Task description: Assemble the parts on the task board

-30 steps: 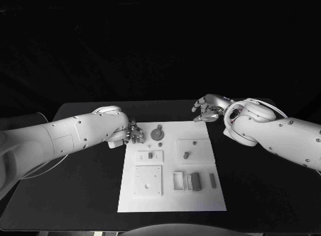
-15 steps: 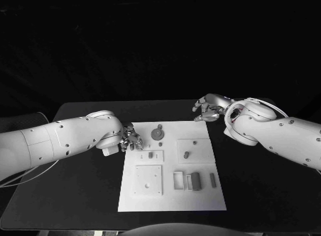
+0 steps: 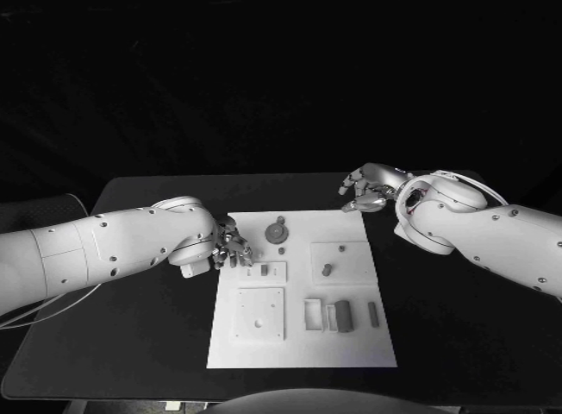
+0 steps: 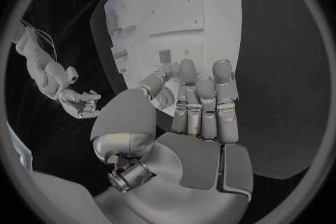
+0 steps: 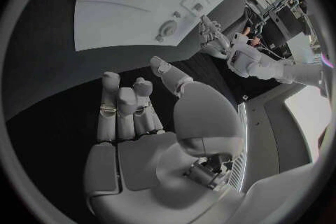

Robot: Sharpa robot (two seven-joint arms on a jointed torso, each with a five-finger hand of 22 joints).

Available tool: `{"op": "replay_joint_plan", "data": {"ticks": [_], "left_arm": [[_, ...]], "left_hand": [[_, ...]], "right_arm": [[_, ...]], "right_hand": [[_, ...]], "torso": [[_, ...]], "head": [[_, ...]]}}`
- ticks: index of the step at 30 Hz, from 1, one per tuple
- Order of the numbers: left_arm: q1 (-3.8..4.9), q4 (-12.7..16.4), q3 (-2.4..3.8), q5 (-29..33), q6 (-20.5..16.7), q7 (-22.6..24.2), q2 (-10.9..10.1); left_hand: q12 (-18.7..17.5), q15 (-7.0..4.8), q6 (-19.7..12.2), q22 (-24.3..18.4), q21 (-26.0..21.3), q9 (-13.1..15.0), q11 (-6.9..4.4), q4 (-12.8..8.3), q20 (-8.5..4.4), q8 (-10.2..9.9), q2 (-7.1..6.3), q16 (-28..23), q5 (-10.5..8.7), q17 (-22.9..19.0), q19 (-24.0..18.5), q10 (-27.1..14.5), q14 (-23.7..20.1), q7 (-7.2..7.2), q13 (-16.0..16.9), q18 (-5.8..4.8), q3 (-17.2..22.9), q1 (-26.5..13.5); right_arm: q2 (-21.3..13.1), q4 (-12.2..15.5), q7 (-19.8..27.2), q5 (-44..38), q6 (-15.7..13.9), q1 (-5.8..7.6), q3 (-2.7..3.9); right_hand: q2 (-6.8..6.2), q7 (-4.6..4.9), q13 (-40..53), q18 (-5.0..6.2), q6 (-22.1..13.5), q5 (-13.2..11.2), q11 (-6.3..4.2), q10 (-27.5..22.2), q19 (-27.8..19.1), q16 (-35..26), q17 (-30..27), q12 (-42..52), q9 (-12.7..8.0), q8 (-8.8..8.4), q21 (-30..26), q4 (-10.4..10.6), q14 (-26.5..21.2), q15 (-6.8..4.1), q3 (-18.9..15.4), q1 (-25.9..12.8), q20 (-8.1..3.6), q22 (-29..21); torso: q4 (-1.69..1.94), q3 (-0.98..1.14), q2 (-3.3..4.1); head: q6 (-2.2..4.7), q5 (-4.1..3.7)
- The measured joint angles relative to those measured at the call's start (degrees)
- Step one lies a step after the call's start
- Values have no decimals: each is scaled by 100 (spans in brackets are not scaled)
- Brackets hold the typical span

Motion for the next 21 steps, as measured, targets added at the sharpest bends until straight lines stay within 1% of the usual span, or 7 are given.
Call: {"op": "replay_joint_plan", "data": {"ticks": [2,3,4,5,12,16,21], "left_arm": [[1,-17,-26,-6,-10,-21,10],[3,-27,-53,-8,-14,-29,16],[3,-36,-95,-10,-17,-39,20],[-1,-38,-113,-10,-17,-48,21],[-16,-46,-109,-10,-14,-90,55],[-67,-72,-109,-10,-14,-108,72],[-97,-92,-111,-16,-16,-117,111]], "left_hand": [[23,0,0,0,18,-9,0,0,0,0,0,8,18,4,0,0,1,0,0,0,0,0],[23,0,7,0,20,-15,0,0,0,1,0,9,22,9,0,0,1,-6,0,0,0,0],[42,-10,17,0,22,-16,-1,0,0,1,0,27,32,16,1,1,14,-16,0,0,0,0],[53,-7,24,0,44,-30,-2,0,1,1,0,36,33,21,1,2,18,-22,0,0,0,0],[60,-7,45,-1,61,-49,-19,0,-10,3,0,50,35,27,30,19,31,-19,0,0,0,0],[65,0,49,0,61,-57,-20,0,-9,3,0,51,35,34,30,20,39,-15,0,0,0,0],[82,-1,49,-1,87,-82,-20,0,-9,4,0,51,32,40,30,21,41,-15,0,0,0,0]], "right_arm": [[0,0,-1,0,2,0,0],[0,0,-1,0,2,0,0],[0,1,-1,0,3,-1,0],[0,1,-2,0,4,-1,0],[1,-1,-4,0,8,-2,0],[2,-1,-5,0,10,-3,0],[1,-1,-6,0,11,-4,0]], "right_hand": [[0,0,0,-16,0,0,0,0,0,0,0,0,0,0,0,0,0,0,0,0,0,0],[0,0,0,-17,0,0,0,0,0,0,0,0,0,0,0,0,0,0,0,0,0,0],[0,0,0,-17,-1,0,0,0,0,0,0,0,0,0,0,0,0,0,0,0,0,0],[0,1,0,-17,-1,0,0,0,0,0,0,0,0,0,0,0,0,0,0,0,0,0],[0,1,0,-20,-1,0,0,0,0,0,0,0,0,0,0,0,0,0,0,0,0,0],[0,1,-5,-21,-1,0,0,0,0,0,0,0,1,0,0,0,0,0,0,0,0,0],[0,1,-5,-22,-1,0,0,0,0,0,0,0,-4,0,0,0,0,0,0,0,0,0]], "torso": [[-1,0,0],[-1,0,0],[-1,1,0],[-2,1,0],[-5,3,3],[-5,2,4],[-5,2,4]], "head": [[-12,0],[-15,3],[-17,5],[-20,10],[-42,18],[-47,27],[-62,31]]}}
